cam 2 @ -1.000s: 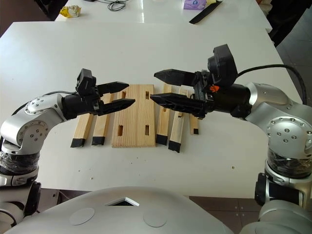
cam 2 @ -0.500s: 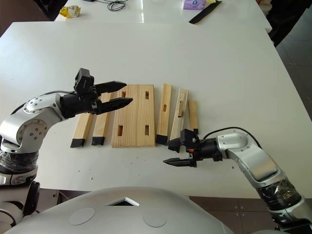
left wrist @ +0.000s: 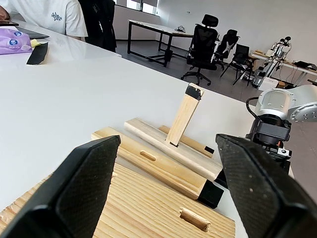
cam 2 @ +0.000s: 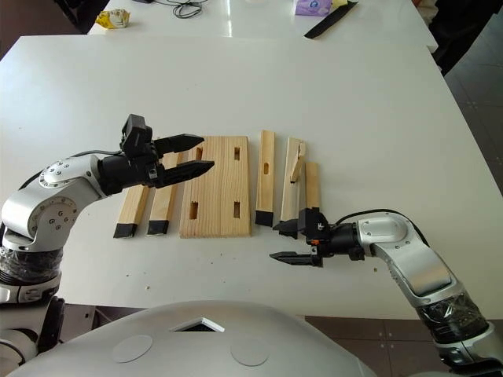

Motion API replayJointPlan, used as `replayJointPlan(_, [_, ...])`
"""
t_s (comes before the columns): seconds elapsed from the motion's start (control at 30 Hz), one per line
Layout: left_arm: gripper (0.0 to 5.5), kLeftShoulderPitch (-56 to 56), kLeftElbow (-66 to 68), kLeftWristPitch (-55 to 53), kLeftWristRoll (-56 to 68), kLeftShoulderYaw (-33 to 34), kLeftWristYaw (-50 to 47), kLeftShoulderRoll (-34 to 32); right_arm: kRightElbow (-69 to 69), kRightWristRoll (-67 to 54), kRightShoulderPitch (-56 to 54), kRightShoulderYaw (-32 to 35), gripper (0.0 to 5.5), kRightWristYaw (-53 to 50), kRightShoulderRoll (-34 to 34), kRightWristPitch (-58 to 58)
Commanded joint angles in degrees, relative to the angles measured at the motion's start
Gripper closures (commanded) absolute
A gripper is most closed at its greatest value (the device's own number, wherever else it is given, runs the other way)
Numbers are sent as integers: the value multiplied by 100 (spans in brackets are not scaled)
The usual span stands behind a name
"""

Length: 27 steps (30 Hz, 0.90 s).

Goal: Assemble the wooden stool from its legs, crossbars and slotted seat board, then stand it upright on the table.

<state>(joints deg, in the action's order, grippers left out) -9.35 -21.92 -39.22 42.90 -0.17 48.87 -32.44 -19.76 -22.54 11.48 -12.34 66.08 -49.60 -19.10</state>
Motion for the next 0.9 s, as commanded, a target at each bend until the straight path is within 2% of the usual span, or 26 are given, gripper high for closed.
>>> replayJointPlan(0.03, [192,117,-80,50,-43,34,-77,26,-19,-115,-28,282,235,119,-151,-47])
replayJointPlan(0.3, [192,169,-110,100,-80,44,-150,98,397,235,-223,435,235,218,-243,241])
replayJointPlan(0.63, [192,269,-153,168,-95,18,-275,173,152,225,-493,283,235,264,-120,173])
replayJointPlan(0.9, [192,349,-200,205,-89,45,-346,198,788,680,-701,264,235,411,-247,598])
